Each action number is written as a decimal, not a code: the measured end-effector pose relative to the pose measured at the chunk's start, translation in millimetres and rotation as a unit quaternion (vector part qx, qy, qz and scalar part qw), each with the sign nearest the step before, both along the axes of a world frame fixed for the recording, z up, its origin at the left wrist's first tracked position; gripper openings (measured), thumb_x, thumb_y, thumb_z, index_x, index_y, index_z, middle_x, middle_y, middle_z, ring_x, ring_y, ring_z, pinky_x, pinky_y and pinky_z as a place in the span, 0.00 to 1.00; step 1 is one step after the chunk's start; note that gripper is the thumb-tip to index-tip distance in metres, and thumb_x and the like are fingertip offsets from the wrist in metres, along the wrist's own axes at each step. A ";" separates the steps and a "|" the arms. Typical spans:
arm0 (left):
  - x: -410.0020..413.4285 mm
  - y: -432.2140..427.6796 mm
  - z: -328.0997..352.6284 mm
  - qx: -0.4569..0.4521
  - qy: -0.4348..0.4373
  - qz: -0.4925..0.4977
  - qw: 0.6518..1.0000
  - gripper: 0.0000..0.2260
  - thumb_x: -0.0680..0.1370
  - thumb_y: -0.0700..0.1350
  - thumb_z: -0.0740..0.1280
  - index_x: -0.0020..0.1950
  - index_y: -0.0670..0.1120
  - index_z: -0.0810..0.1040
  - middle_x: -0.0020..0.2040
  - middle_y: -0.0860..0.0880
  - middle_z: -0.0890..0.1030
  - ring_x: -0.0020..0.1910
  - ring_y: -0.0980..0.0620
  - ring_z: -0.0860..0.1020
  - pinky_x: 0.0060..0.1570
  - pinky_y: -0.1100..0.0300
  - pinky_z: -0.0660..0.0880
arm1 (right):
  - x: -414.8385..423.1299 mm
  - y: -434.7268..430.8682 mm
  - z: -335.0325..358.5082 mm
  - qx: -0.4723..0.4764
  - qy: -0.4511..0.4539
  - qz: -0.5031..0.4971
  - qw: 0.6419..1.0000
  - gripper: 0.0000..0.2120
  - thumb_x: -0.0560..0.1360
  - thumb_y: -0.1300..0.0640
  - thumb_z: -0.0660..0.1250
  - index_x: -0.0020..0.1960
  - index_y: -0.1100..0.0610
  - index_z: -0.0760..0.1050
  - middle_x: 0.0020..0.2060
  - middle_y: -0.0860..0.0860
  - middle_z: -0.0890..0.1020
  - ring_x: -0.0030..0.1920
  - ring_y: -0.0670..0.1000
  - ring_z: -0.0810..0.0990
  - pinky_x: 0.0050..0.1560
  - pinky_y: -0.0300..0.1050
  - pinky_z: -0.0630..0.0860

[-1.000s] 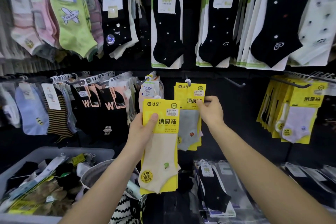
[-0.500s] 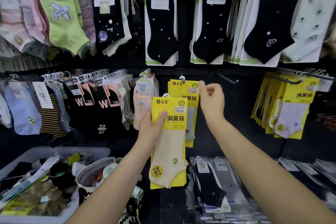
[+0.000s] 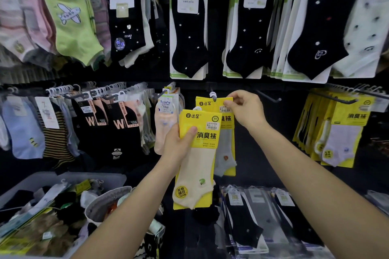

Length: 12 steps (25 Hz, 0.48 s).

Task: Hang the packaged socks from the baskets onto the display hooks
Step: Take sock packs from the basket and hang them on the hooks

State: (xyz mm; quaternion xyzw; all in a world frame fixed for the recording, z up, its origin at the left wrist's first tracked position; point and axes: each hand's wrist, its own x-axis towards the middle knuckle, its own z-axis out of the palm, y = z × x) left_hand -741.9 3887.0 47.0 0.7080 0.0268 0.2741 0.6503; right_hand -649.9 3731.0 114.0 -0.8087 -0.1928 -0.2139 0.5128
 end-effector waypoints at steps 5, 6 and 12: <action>-19.5 3.1 -13.6 -0.023 -0.028 -0.042 0.998 0.06 0.79 0.42 0.63 0.51 0.52 0.76 0.52 0.47 0.82 0.51 0.48 0.81 0.52 0.54 0.78 | -19.2 -11.1 -7.1 0.048 0.039 0.065 0.996 0.07 0.74 0.60 0.69 0.41 0.49 0.76 0.36 0.47 0.80 0.39 0.46 0.79 0.41 0.39 0.75; -23.9 3.4 -16.7 -0.032 -0.030 -0.044 0.998 0.06 0.79 0.42 0.63 0.52 0.51 0.76 0.53 0.47 0.82 0.52 0.48 0.81 0.52 0.53 0.78 | -23.9 -12.9 -7.5 0.054 0.040 0.074 0.995 0.08 0.74 0.60 0.69 0.40 0.48 0.76 0.35 0.47 0.80 0.38 0.45 0.79 0.40 0.37 0.74; -37.4 0.5 -15.8 0.004 -0.051 -0.082 0.995 0.10 0.78 0.43 0.62 0.58 0.45 0.75 0.54 0.46 0.82 0.52 0.49 0.82 0.51 0.56 0.79 | -53.0 -16.8 0.0 0.074 0.025 0.110 0.991 0.09 0.74 0.60 0.68 0.40 0.47 0.75 0.37 0.48 0.81 0.35 0.40 0.79 0.37 0.32 0.73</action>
